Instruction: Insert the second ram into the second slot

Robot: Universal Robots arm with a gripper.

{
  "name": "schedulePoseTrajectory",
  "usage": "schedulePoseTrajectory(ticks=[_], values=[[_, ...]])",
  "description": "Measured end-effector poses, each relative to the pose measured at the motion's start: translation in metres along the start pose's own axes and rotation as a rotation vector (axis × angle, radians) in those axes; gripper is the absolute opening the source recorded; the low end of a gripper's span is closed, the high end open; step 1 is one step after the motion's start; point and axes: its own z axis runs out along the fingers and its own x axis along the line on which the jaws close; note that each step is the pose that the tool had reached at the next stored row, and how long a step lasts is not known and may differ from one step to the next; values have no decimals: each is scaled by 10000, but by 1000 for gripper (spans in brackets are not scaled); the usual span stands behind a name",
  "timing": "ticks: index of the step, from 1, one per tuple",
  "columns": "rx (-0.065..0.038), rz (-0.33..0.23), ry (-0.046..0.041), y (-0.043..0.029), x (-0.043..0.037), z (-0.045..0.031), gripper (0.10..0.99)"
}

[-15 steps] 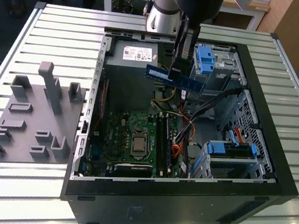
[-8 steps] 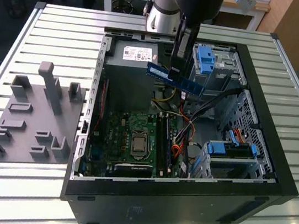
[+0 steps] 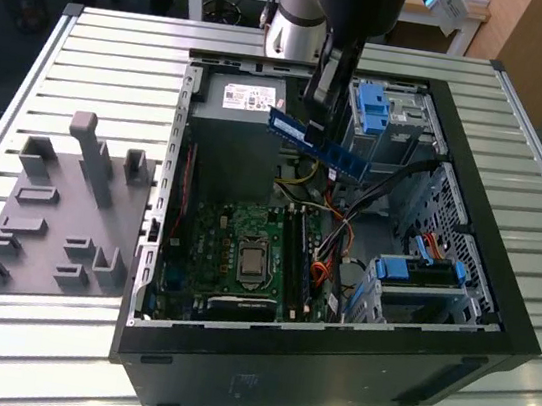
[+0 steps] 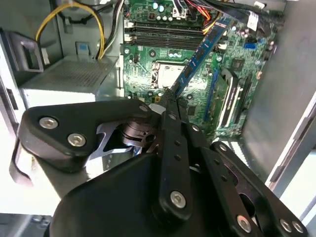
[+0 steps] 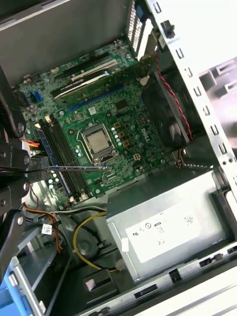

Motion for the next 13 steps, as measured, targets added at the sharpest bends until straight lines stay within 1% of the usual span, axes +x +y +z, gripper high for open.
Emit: schedulePoseTrajectory(ticks=[13], values=[[18, 2334, -82, 0, 0, 7, 125]])
